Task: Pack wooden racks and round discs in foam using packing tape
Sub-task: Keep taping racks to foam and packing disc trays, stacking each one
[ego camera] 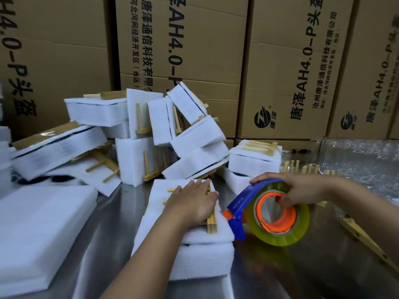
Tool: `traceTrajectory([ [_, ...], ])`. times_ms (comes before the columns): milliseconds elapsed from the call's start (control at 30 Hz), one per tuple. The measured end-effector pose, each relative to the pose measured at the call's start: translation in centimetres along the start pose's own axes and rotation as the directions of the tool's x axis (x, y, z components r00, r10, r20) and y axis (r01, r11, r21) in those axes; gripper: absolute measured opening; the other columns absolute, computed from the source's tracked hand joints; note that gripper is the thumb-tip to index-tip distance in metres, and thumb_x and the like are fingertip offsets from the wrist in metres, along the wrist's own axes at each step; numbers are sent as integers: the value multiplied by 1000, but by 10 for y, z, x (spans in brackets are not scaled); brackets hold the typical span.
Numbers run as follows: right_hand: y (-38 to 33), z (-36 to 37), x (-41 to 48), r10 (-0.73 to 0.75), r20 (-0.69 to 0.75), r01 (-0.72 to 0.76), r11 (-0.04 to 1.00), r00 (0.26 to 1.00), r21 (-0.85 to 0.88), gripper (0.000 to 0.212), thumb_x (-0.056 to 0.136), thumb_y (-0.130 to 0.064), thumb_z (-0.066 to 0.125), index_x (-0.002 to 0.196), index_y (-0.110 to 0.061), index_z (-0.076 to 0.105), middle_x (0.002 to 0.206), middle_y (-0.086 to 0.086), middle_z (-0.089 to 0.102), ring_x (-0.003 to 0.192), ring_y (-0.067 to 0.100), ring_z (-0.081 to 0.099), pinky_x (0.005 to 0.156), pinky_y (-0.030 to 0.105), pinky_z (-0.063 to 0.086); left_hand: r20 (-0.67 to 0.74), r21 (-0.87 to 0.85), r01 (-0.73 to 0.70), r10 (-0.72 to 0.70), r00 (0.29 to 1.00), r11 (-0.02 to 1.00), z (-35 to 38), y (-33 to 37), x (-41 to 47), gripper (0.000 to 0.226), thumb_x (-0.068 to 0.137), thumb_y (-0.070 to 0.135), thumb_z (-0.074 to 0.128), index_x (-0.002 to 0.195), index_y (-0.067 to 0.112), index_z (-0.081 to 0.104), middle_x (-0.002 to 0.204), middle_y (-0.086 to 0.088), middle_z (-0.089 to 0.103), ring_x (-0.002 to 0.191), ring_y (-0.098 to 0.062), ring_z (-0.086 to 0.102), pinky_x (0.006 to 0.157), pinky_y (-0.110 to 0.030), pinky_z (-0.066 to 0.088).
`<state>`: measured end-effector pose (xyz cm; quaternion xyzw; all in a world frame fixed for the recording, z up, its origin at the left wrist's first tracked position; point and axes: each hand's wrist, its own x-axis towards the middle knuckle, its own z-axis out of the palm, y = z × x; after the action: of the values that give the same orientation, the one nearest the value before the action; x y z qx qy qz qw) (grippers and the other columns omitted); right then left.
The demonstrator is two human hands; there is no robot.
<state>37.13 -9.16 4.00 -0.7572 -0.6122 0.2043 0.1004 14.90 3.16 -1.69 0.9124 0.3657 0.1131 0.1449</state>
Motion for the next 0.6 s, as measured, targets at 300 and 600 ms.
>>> traceTrajectory([
  [300,4,17,-19,-157,-115,133,973,981,-191,75,87,-13,58,119,-73,27,124,-22,41,108,0,47,83,16,45,-9,-17,-2,2,1000,1000,2,-3,2,55,99,48,20,151,30,10,159,7,7,146,-12,1,116,-40,1],
  [600,17,38,-52,-248,-265,296,942,932,158,87,83,5,62,117,-72,39,108,-29,38,85,-1,57,63,19,51,10,10,-4,4,1000,1000,3,-4,4,56,99,47,18,151,29,7,159,5,3,146,-14,-1,116,-41,0],
])
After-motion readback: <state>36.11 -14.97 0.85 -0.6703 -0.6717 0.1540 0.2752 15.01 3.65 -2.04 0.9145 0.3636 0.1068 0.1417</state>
